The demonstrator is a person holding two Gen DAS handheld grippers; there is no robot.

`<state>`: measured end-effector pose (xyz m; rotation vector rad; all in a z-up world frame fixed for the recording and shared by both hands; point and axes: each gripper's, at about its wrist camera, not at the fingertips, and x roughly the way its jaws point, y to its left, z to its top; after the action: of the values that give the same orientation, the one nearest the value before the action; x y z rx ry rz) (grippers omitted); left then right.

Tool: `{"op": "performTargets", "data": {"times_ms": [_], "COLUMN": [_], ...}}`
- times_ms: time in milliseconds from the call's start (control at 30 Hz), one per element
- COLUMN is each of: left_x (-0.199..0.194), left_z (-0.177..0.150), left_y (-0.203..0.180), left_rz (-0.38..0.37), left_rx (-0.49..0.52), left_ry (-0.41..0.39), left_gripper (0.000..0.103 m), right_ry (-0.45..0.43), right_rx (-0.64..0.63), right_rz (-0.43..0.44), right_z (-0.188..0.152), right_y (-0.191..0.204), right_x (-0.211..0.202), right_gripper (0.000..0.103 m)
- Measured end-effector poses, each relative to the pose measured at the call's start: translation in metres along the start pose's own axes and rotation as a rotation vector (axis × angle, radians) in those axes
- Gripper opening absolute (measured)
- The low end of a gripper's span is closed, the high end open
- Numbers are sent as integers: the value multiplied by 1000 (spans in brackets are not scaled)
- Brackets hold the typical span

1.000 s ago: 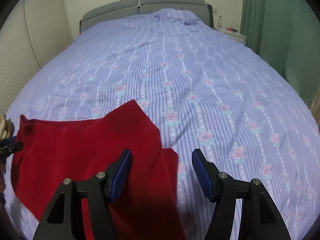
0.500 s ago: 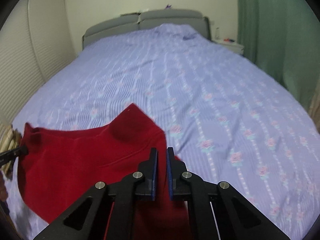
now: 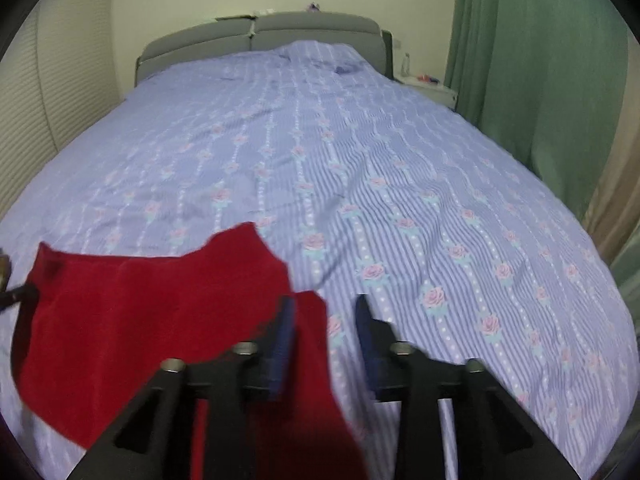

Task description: Fold small clothes

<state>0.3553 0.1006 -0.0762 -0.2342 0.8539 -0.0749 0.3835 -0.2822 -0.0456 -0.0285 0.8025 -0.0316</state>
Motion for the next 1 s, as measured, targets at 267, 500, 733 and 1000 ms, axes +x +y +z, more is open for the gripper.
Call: {"op": "performTargets", "data": {"times_ms": [267,500,733,1000], "left_x": [-66,-65,-34,4], "left_z": [-39,-94,-121,-136], "left_y": [17,35,45,55], "left_rz": [-122,-342,-514,-686], "left_rx": [100,26,-106,-307], "left_ry": [-15,84,157,214], "left_gripper": [72,72,71,71], "right_ry": [-113,-103,-72,-40], "right_rx": [-17,-30,-70,-65], "right_rz": [105,194,230,237], "right_z": [-14,-47,-75,-86], "right_y": [40,82,116,129], "right_x": [-69,-86,-81,-73], "right_gripper": [56,56,56,56]}}
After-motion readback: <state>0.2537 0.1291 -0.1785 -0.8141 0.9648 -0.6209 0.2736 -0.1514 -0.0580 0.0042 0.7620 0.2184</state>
